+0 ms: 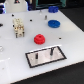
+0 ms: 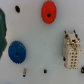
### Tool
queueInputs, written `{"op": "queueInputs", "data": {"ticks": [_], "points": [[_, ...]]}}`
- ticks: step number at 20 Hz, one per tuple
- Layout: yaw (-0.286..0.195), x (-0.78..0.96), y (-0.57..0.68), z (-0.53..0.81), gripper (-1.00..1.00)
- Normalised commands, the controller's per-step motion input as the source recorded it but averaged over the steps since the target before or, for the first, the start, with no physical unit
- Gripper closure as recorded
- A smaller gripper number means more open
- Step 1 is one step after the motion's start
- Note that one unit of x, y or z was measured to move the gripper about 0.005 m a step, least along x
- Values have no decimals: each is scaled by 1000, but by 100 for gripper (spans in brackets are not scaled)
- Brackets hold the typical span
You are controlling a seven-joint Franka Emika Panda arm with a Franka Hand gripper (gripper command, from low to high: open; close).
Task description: Insert the blue gear onto the right peg, followed by the red gear
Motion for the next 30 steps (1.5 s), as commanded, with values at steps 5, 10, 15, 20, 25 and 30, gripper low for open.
{"op": "queueInputs", "data": {"ticks": [5, 10, 15, 20, 25, 30], "points": [[0, -512, 436, -77, -100], [0, -612, 443, -164, -100], [0, -610, 397, -234, -100], [0, -533, 465, -279, -100], [0, -486, 449, -349, -100], [0, -463, 315, -447, -100]]}}
